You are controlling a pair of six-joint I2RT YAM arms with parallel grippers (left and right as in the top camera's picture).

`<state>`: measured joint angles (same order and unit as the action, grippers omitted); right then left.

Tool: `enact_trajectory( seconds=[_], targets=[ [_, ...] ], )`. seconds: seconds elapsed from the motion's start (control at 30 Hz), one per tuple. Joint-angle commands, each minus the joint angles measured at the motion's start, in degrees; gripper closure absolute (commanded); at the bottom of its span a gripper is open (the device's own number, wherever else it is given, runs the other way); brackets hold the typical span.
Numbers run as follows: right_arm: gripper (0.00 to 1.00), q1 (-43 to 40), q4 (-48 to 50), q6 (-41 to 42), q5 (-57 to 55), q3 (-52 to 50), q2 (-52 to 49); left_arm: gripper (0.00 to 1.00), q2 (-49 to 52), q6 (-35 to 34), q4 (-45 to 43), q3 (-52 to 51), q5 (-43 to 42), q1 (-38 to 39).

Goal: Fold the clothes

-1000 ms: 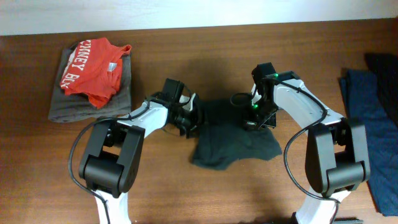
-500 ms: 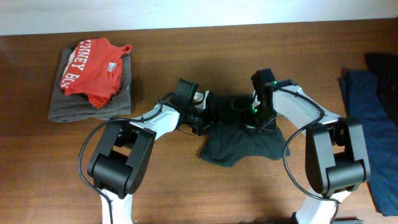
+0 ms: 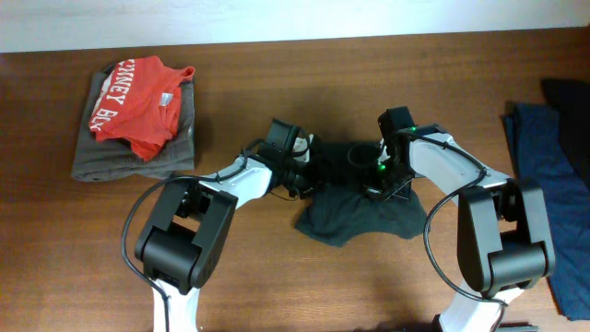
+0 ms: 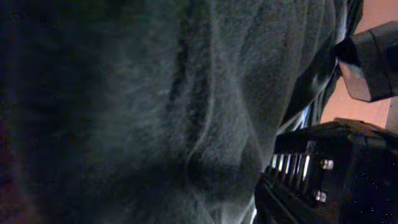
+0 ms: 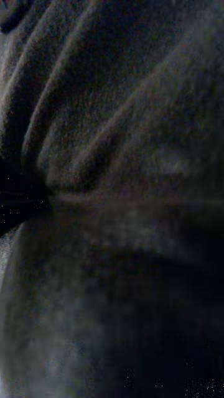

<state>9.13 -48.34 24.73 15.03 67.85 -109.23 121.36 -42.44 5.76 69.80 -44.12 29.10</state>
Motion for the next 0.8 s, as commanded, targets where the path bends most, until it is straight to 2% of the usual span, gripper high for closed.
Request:
enact_trajectory(
  seconds=[0.0, 0.13, 0.17, 0.2, 0.23, 0.3, 0.33, 0.4, 0.53, 0.63, 0.77],
  targets=[
    [0.96, -0.5, -1.33, -0.7, -4.15, -2.82, -1.88, 0.42, 2.97, -1.73, -1.44, -0.7, 2.16, 2.03],
    [0.96, -0.52, -1.81, -1.01, -4.33, -2.82, -1.88, 0.43, 3.96, -1.18, -3.85, -0.7, -1.16, 2.4],
    [0.96, -0.52, -1.92, -1.68, -4.28, -2.82, -1.88, 0.5, 3.96, -0.26, -3.69, -0.7, -1.46, 2.27],
    [0.96, -0.52, -2.21, -1.99, -4.31, -2.8, -1.86, 0.66, 3.93, 1.11, -3.61, -0.68, -2.16, 2.05],
    [0.96, -0.59, -2.75, -1.97, -4.33, -2.75, -1.7, 0.77, 3.93, 2.25, -3.63, -0.63, -3.32, 1.64],
    [0.96, -0.98, -4.59, -1.99, -4.35, -2.19, -0.76, 0.95, 3.91, 3.63, -3.61, -0.48, -5.03, 0.31],
    [0.96, -1.09, -4.87, -2.01, -4.37, -2.08, -0.52, 0.99, 3.87, 4.59, -3.61, -0.37, -5.81, -0.33],
    [0.96, -1.97, -7.3, -2.29, -4.35, -0.87, 2.08, 1.0, 3.56, 7.72, -3.56, 0.42, -9.73, -2.34],
    [0.96, -3.19, -11.74, -3.52, -4.79, 2.08, 10.84, 0.99, 1.79, 10.86, -3.61, 4.9, -23.17, -8.57],
    [0.96, -3.74, -14.05, -4.72, -4.79, 4.76, 19.06, 0.99, -0.22, 10.47, -3.61, 10.47, -27.47, -14.36],
    [0.96, -3.91, -14.71, -5.01, -5.25, 7.04, 27.76, 0.99, -1.42, 7.13, -3.63, 20.85, -28.74, -21.64]
  ],
)
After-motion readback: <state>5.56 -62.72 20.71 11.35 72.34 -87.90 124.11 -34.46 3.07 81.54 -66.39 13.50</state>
